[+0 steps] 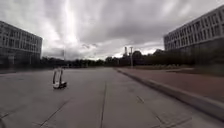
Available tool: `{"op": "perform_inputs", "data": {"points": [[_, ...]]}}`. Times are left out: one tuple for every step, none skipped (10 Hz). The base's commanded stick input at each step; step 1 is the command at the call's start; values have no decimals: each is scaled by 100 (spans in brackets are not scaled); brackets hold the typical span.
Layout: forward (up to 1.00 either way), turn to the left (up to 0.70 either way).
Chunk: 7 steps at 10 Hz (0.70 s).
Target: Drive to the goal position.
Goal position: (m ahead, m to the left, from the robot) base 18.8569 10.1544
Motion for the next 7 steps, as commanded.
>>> {"op": "perform_inputs", "data": {"points": [[70,0],[70,0],[70,0],[70,0],[70,0],[70,0],[70,0]]}}
